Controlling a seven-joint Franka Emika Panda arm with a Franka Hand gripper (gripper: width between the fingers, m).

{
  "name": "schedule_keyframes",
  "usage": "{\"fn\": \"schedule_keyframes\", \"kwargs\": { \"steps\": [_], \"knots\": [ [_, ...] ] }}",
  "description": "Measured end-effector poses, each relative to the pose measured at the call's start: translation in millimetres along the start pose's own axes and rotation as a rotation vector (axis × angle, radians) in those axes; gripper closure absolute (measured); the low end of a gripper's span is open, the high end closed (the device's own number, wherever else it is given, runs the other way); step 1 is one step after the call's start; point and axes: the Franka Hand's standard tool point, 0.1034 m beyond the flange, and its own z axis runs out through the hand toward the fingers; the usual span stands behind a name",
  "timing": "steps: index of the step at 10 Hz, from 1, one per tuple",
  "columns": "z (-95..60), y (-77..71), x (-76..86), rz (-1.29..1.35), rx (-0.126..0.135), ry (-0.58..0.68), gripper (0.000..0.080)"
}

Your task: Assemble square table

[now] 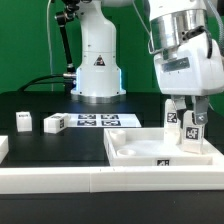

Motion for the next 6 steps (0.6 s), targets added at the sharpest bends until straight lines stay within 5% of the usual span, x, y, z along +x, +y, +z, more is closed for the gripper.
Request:
{"fn": "schedule_keyframes", "kwargs": {
  "steps": [2, 4, 6],
  "knots": [
    [0.4, 1.0, -0.4, -0.187, -0.01, 0.0, 0.015],
    [-0.2, 2.5, -2.4, -0.384, -0.073, -0.01, 0.015],
    [-2.4, -0.3, -1.4, -0.584, -0.096, -0.02, 0.015]
  ]
}}
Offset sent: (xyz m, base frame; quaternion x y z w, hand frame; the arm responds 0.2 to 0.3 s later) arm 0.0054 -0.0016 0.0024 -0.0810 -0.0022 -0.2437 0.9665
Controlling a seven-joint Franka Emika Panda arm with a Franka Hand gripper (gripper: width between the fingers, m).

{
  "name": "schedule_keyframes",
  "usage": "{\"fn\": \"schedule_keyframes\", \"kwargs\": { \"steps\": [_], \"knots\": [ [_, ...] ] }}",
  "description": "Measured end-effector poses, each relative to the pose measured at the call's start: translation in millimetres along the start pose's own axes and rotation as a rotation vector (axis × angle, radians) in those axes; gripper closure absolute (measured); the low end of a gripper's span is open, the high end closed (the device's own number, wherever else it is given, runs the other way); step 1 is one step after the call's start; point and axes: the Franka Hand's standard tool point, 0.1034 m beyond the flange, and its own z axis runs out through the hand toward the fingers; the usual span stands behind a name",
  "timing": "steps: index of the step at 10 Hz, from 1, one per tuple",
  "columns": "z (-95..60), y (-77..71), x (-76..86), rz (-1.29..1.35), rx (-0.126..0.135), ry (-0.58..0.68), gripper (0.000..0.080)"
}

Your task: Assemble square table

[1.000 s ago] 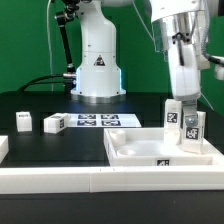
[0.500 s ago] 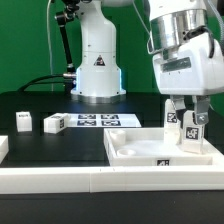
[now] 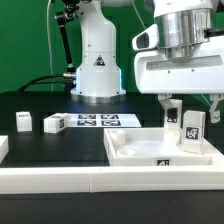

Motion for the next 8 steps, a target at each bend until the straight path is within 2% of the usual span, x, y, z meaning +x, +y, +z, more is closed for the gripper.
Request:
{"fn": "schedule_keyframes", "kwargs": {
  "steps": [5, 7, 8],
  "knots": [
    [-0.5, -5.4, -5.4, -0.376, -0.027, 0.0, 0.015],
    [-0.7, -4.3, -3.2, -0.41, -0.026, 0.002, 0.015],
    [-0.7, -4.4, -3.4, -0.406, -0.026, 0.002, 0.0273]
  ]
}}
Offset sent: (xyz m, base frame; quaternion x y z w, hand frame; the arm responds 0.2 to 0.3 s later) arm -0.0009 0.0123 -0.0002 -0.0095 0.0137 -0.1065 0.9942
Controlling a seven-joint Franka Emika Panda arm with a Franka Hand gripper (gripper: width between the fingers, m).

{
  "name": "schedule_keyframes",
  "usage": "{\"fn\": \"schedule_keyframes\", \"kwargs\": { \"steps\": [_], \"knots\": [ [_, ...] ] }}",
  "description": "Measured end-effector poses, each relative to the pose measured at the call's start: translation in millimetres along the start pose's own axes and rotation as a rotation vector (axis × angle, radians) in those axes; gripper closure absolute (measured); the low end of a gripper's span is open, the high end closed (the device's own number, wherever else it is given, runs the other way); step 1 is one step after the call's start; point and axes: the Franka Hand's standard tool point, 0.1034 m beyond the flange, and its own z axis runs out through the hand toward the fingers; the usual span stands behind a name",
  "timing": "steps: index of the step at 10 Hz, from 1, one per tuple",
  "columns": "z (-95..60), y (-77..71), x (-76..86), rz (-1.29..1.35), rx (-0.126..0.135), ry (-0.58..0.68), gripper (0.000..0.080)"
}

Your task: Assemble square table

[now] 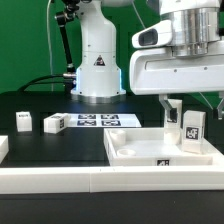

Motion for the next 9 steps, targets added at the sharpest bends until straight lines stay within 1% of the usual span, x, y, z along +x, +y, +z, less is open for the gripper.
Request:
{"fn": "schedule_keyframes", "kwargs": {
  "steps": [1, 2, 6, 9],
  "knots": [
    [0.0, 0.1, 0.1, 0.0, 0.0, 0.0, 0.0412],
    [-0.1, 0.5, 0.5, 0.001, 0.0, 0.001, 0.051],
    [-0.1, 0.7, 0.5, 0.038, 0.0, 0.0, 0.0509],
    [0.2, 0.8, 0.4, 0.226, 0.002, -0.001, 0.0509]
  ]
}}
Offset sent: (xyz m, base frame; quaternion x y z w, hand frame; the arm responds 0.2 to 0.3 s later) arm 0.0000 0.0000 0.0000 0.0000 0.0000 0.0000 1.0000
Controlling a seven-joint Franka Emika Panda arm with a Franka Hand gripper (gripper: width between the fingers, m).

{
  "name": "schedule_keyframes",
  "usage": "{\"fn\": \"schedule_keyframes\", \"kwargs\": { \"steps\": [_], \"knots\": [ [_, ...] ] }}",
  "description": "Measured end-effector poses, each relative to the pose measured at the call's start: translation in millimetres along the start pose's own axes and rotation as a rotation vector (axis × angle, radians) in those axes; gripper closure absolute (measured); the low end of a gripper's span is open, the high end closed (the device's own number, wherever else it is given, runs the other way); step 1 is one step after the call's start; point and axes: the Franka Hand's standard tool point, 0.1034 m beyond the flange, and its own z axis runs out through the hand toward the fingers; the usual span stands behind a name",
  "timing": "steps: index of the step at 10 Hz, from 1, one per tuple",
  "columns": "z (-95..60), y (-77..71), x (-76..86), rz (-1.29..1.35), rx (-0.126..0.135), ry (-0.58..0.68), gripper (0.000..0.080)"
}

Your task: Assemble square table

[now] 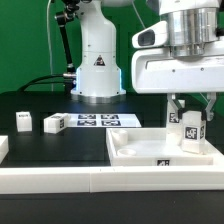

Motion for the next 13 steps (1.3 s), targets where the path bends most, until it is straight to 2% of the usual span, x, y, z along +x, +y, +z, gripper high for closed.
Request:
{"fn": "schedule_keyframes", "kwargs": {
  "steps": [2, 3, 7, 11, 13],
  "knots": [
    [0.7, 1.0, 0.0, 0.238, 0.014, 0.0, 0.0509],
    [0.8, 1.6, -0.6, 0.411, 0.04, 0.023, 0.0509],
    [1.4, 0.8, -2.8, 0.797, 0.074, -0.011, 0.0509],
    [1.7, -2.1, -4.7, 1.133, 0.082, -0.03, 0.0509],
    [1.8, -1.8, -4.0, 1.212, 0.086, -0.036, 0.0509]
  ]
}}
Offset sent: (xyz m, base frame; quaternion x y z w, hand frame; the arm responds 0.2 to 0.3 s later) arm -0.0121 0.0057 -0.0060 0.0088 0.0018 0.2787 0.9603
